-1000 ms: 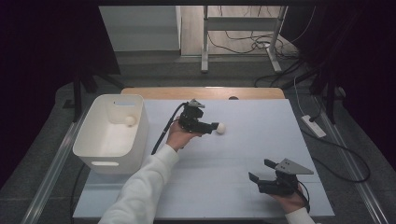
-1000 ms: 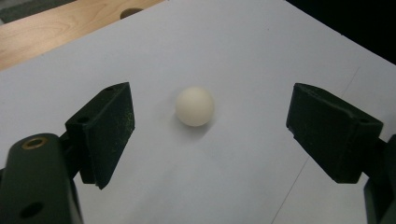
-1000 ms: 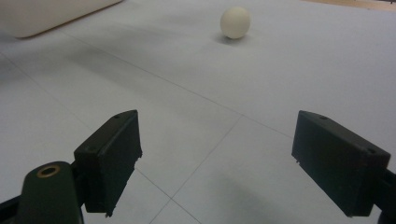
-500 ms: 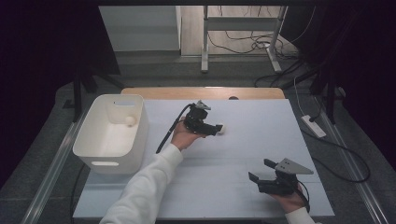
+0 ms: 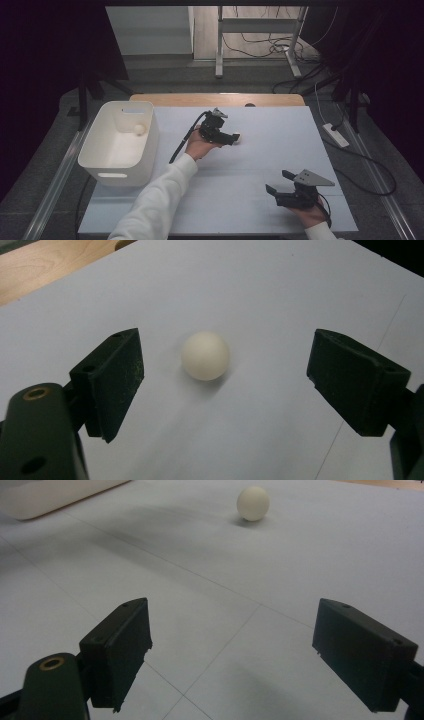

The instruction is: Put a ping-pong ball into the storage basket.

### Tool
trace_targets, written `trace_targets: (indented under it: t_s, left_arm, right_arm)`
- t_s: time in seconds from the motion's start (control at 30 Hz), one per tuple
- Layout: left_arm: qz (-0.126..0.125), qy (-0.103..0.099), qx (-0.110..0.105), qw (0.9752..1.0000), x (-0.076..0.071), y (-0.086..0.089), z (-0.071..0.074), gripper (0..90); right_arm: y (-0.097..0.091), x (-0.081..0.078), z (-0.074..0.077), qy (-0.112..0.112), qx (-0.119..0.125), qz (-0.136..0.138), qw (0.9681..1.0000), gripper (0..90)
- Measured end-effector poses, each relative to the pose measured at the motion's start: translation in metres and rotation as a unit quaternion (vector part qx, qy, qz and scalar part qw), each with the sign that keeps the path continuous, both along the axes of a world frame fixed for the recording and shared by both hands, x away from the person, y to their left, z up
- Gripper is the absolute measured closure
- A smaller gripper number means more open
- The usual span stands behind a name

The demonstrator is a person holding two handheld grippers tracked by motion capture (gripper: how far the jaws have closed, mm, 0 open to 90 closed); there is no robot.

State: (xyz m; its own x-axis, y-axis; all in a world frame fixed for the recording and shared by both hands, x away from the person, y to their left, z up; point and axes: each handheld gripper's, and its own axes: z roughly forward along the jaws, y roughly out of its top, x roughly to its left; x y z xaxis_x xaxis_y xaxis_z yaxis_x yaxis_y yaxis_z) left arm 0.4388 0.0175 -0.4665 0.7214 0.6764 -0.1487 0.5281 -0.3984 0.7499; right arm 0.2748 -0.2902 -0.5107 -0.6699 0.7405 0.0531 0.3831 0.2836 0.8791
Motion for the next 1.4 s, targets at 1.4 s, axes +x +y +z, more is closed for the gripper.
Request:
trace_targets:
  t_s: [1.4]
  left_arm:
    - [0.007,0.034,0.023,0.9991,0.029,-0.023,-0.034,15.7]
  right_arm:
    - [-0.001,0.001,0.000,0.001,0.002,-0.001,1.0000,15.5]
